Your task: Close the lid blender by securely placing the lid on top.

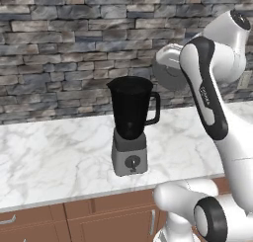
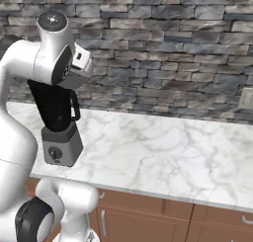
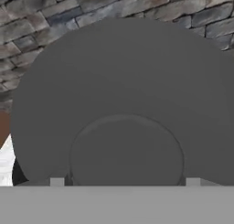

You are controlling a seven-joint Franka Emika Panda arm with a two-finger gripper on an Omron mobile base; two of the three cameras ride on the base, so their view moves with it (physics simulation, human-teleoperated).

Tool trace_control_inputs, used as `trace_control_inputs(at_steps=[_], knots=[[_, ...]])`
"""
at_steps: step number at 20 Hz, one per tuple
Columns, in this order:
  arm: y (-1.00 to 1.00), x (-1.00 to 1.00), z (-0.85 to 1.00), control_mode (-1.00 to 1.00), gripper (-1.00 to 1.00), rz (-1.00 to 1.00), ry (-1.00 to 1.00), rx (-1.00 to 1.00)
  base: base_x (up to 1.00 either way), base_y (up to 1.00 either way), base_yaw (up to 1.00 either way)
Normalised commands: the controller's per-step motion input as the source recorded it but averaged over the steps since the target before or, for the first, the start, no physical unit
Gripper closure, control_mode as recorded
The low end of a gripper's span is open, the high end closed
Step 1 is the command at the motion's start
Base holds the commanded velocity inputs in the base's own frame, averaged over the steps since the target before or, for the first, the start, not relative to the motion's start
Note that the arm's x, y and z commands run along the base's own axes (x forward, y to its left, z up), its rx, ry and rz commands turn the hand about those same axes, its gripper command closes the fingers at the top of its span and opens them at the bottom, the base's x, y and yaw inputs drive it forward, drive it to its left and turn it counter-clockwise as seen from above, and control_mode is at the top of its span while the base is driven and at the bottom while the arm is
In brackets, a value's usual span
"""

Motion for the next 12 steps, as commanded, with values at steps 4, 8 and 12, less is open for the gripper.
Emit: trace_control_inputs(at_steps=[4,8,12], knots=[[0.68,0.01,0.07,-1.00,1.00,0.08,0.08,-0.08,0.00,0.00,0.00],[0.61,0.13,0.00,-1.00,1.00,0.03,0.16,-0.06,0.00,0.00,0.00],[0.39,0.48,0.08,-1.00,1.00,0.00,0.18,-0.04,0.00,0.00,0.00]])
